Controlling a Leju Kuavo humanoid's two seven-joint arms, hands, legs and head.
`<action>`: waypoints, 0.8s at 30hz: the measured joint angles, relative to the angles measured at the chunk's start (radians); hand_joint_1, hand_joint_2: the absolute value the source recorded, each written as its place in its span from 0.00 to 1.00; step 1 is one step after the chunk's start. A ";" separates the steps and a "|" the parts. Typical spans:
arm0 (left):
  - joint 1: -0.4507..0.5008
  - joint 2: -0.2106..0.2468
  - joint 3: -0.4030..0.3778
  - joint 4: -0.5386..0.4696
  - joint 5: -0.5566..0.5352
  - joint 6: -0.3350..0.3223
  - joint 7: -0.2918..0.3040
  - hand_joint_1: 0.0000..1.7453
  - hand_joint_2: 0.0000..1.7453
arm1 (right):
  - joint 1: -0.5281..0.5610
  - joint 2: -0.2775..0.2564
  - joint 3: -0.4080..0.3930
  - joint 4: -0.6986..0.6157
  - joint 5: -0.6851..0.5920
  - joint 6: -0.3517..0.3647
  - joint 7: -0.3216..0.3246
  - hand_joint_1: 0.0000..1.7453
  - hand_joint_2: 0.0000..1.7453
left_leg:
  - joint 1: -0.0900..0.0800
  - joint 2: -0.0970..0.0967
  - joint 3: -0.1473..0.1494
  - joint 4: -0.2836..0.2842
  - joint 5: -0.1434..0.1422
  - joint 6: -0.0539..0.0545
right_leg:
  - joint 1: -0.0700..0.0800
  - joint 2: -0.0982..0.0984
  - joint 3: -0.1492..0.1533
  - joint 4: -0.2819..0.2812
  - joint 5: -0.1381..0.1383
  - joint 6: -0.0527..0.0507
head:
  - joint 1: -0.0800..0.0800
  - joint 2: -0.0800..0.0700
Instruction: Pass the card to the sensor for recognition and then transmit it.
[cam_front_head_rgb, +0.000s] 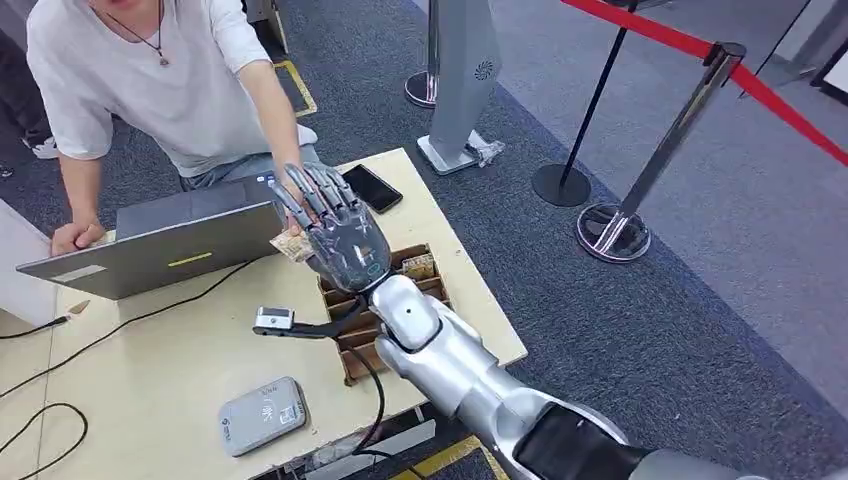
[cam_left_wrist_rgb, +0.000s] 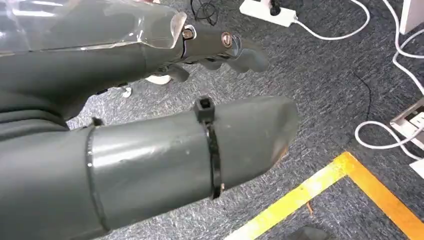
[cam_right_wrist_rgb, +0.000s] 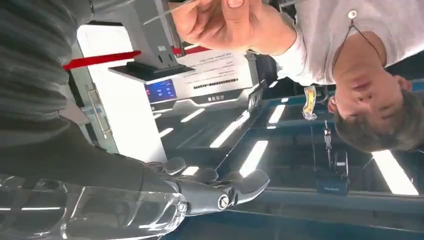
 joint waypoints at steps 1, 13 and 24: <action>-0.001 0.000 0.000 0.000 0.001 -0.003 0.008 0.00 0.00 | -0.001 0.000 0.000 0.006 0.000 0.001 0.000 0.00 1.00 | 0.000 0.000 0.000 0.000 0.000 0.000 | 0.000 0.000 0.000 0.000 0.000 0.000 | 0.000 0.000; -0.053 0.011 0.002 0.000 0.016 -0.053 0.085 0.00 0.00 | -0.017 0.014 0.022 0.036 -0.019 0.032 -0.015 1.00 1.00 | 0.000 0.000 0.000 0.000 0.000 0.000 | 0.000 0.000 0.000 0.001 0.000 0.000 | 0.000 0.000; -0.070 0.017 0.002 0.000 0.015 -0.058 0.094 0.00 0.00 | -0.027 0.019 0.029 0.058 -0.024 0.032 -0.023 1.00 1.00 | 0.000 0.000 0.000 0.000 0.000 0.000 | 0.000 0.000 0.000 0.000 0.000 0.000 | 0.000 0.000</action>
